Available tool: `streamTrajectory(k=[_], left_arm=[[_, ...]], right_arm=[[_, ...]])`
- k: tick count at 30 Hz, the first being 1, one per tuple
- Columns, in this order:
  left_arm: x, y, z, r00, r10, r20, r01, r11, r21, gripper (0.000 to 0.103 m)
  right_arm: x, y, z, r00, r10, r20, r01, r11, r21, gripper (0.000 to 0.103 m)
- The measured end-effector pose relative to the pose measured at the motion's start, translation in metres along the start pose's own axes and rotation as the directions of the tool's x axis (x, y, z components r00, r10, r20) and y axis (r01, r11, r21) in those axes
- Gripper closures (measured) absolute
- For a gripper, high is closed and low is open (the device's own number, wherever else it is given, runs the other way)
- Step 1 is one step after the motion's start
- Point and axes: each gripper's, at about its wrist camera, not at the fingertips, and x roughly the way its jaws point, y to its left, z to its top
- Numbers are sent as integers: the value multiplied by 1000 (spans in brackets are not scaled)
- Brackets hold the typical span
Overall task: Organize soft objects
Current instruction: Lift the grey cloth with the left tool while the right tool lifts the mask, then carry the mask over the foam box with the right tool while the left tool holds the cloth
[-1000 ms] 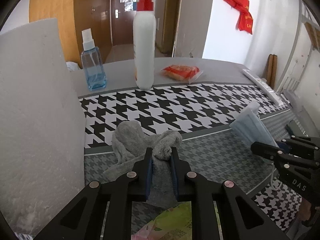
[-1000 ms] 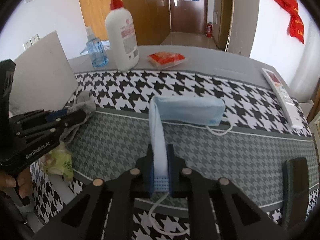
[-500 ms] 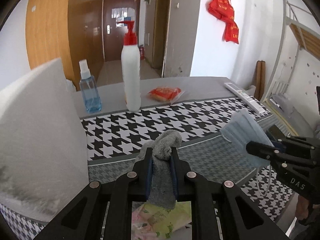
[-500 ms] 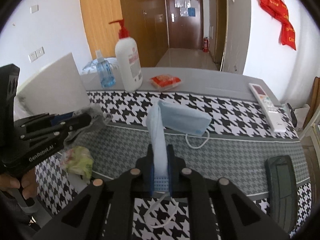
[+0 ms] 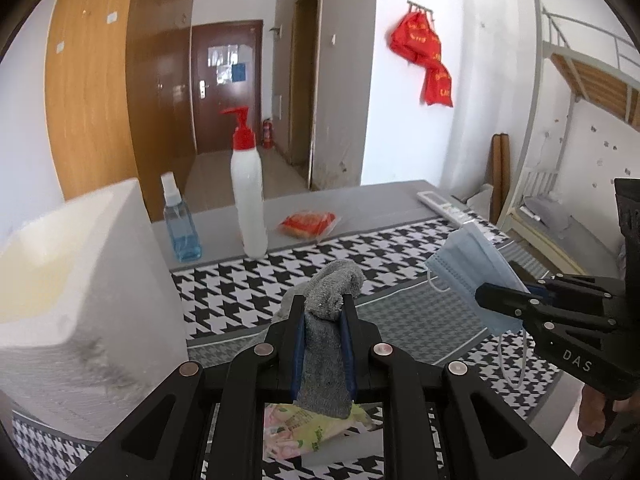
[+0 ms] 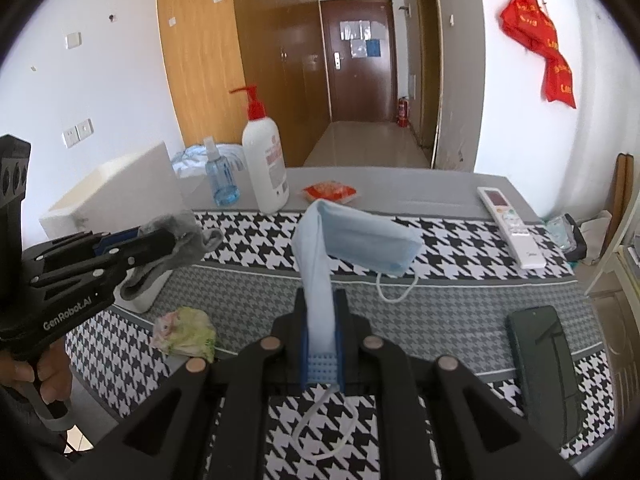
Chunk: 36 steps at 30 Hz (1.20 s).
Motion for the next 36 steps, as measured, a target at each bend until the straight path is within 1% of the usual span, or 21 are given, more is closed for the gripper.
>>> streamTrajectory(k=[9, 17, 26, 36], left_arm=[[-29, -2, 3, 998, -1, 55, -1, 1000, 23, 86], [-56, 2, 5, 993, 7, 118, -12, 999, 49, 86], [-79, 9, 7, 984, 7, 179, -17, 998, 53, 86], [-100, 21, 4, 975, 36, 221, -46, 998, 39, 86]], right_arm=[[-32, 10, 1, 998, -14, 67, 14, 1000, 6, 89], [-55, 25, 5, 992, -18, 128, 19, 1000, -2, 89], [-68, 42, 9, 984, -9, 176, 12, 1000, -16, 89], [-76, 61, 15, 977, 10, 214, -1, 999, -43, 89]])
